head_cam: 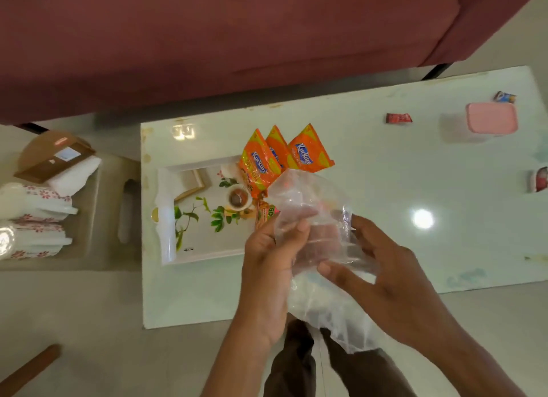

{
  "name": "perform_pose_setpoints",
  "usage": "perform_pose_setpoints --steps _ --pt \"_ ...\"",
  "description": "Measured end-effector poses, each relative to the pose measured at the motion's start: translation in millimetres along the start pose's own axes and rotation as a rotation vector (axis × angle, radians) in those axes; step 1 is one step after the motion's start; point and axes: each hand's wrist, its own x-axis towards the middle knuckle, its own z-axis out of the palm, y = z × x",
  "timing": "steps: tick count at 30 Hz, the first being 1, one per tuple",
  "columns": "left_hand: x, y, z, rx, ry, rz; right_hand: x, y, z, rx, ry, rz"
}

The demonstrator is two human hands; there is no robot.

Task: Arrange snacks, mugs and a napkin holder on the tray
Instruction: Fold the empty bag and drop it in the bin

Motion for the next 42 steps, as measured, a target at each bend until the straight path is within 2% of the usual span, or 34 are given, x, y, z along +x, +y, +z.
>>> perform_pose_setpoints --steps 2,4,5,7,10,14,16,19,21,23,26,28,29,31,33,38,42 --pt "0 -10 0 0.206 0.122 0.142 -4 2 -4 0.116 0.058 0.024" --pt "3 -17 -4 0.53 0.274 0.318 -8 7 -11 0.245 0.075 0.042" --pt "6 -22 -7 0.64 0.276 0.413 -9 10 -16 0.308 0.083 0.054" --pt "11 -32 -6 0.756 0.107 0.523 -13 19 -27 0.427 0.098 0.081" --pt "14 -44 12 0.747 -0.195 0.43 -15 40 -46 0.622 0.202 0.144" --pt "4 -61 76 0.648 -0.393 0.212 -17 67 -106 1.015 0.22 0.254" --pt "2 -74 122 0.603 -0.424 0.165 -20 78 -140 1.14 0.221 0.286" --pt "6 -94 193 0.679 -0.27 0.24 -16 96 -178 1.462 0.223 0.331" --pt "8 -107 239 0.743 -0.103 0.317 -18 112 -207 1.348 0.281 0.328" --pt "10 -118 277 0.756 0.029 0.304 -26 127 -236 0.953 0.358 0.248" --pt "20 -131 311 0.656 0.189 0.183 -42 155 -274 0.175 0.393 -0.085" --pt "25 -138 330 0.63 0.214 0.14 -50 180 -294 -0.243 0.377 -0.253" --pt "26 -139 340 0.603 0.186 0.124 -52 190 -305 -0.367 0.332 -0.306" --pt "24 -144 357 0.561 0.086 0.07 -55 206 -321 -0.465 0.221 -0.337" --pt "17 -150 369 0.498 -0.011 -0.039 -58 218 -330 -0.498 0.2 -0.324" --pt "19 -174 379 0.376 -0.183 -0.244 -60 239 -337 -0.435 0.509 -0.405" --pt "32 -189 393 0.167 -0.297 -0.317 -54 272 -350 -0.292 0.588 -0.3"
